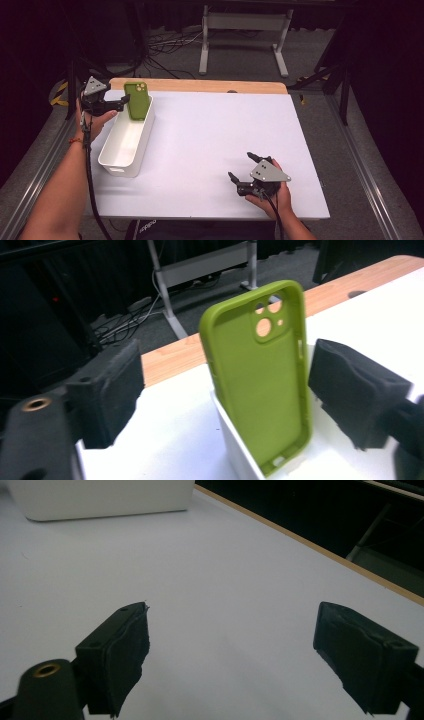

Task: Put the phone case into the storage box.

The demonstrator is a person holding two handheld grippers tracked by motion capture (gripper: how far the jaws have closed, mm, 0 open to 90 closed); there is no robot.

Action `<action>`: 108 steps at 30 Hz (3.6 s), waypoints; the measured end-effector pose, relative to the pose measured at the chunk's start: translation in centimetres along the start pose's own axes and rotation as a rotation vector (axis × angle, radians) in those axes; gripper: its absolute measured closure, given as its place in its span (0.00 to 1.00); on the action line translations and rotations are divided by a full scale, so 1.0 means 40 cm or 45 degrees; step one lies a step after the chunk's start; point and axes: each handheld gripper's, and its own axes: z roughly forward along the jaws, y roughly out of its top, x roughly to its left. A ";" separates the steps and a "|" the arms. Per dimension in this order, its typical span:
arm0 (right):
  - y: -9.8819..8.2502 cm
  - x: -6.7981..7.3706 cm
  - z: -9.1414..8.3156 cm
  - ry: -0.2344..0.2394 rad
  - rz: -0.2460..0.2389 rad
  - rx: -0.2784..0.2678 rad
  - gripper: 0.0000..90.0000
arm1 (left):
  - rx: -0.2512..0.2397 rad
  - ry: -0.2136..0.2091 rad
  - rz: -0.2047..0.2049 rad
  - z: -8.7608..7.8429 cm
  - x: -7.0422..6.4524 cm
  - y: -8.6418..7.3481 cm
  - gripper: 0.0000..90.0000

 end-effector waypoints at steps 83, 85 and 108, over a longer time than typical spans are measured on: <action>0.024 0.012 -0.021 -0.011 0.010 -0.016 0.15 | -0.364 -0.361 0.175 -0.238 -0.294 0.041 0.07; 0.025 0.013 -0.022 -0.009 0.009 -0.015 0.15 | -0.368 -0.366 0.173 -0.237 -0.303 0.038 0.07; 0.033 0.020 -0.029 0.000 0.004 -0.027 0.15 | -0.393 -0.440 0.212 -0.256 -0.367 0.013 0.07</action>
